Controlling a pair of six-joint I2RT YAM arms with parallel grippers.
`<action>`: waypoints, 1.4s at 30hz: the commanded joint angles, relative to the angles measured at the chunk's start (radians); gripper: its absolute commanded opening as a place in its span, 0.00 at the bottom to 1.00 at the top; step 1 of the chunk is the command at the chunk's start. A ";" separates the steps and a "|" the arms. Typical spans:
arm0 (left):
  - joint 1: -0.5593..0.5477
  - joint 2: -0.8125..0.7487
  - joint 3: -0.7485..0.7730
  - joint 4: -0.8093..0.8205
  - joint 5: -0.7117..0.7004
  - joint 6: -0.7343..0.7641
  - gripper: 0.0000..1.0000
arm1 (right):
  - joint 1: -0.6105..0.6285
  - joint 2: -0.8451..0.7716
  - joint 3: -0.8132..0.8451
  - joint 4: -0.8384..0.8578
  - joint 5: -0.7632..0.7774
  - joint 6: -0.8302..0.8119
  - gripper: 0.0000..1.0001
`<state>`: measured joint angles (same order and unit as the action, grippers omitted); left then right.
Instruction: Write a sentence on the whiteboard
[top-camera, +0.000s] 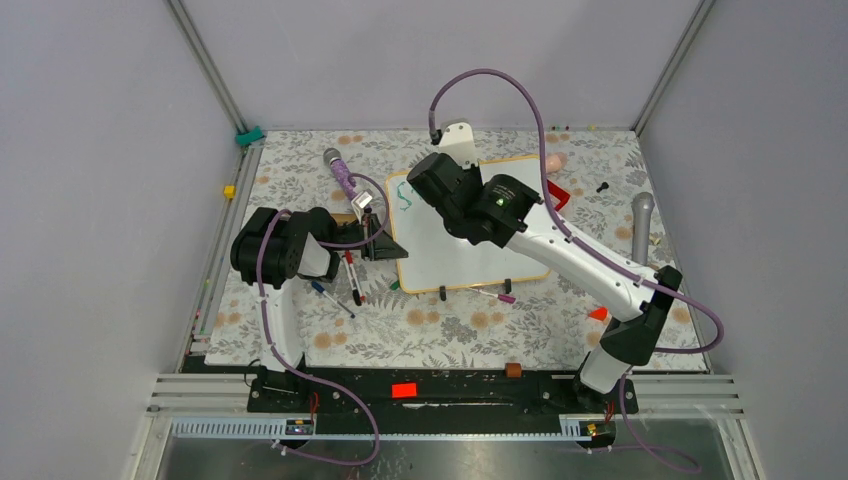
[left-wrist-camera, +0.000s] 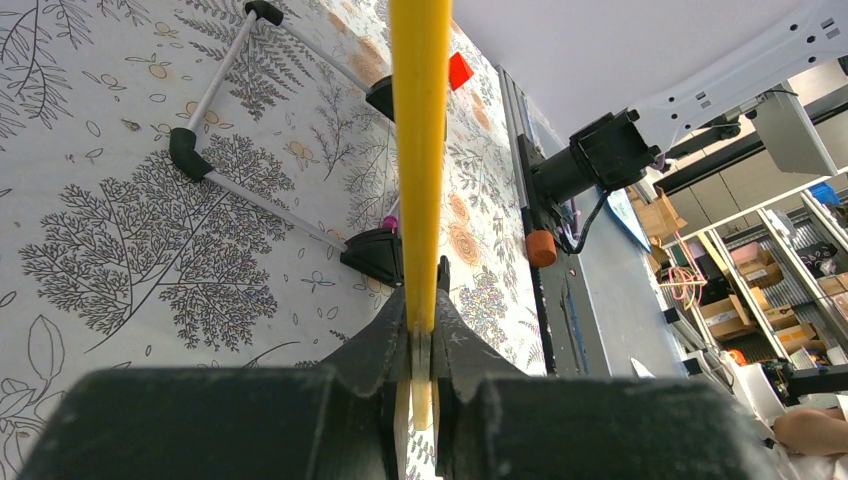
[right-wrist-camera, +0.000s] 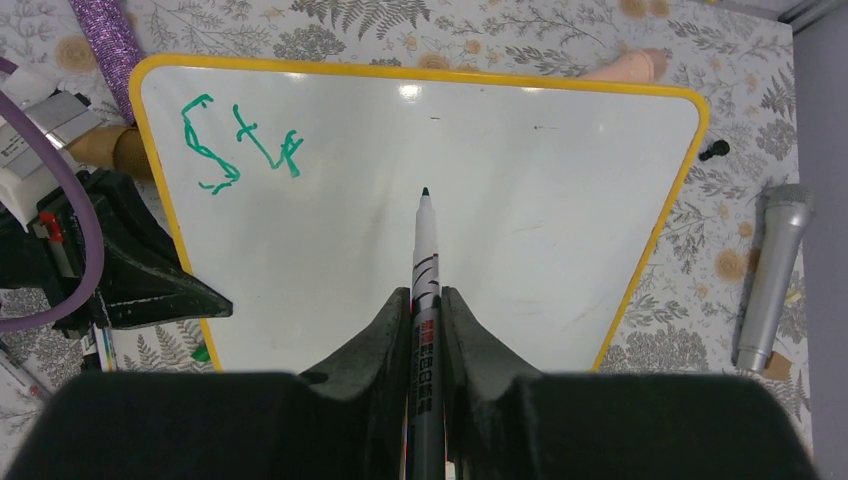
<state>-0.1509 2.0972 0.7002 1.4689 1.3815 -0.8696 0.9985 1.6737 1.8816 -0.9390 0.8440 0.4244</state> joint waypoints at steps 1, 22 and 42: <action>0.007 -0.002 0.002 0.010 0.033 -0.012 0.00 | -0.001 -0.027 -0.033 0.059 -0.041 -0.079 0.00; 0.007 0.015 0.019 0.010 0.038 -0.039 0.00 | -0.109 -0.005 -0.006 0.123 -0.171 -0.123 0.00; -0.003 0.047 0.039 0.010 0.039 -0.073 0.00 | -0.136 -0.131 -0.229 0.418 -0.248 -0.279 0.00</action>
<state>-0.1524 2.1189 0.7273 1.4853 1.3926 -0.9108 0.8688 1.5791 1.6409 -0.5869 0.6067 0.1860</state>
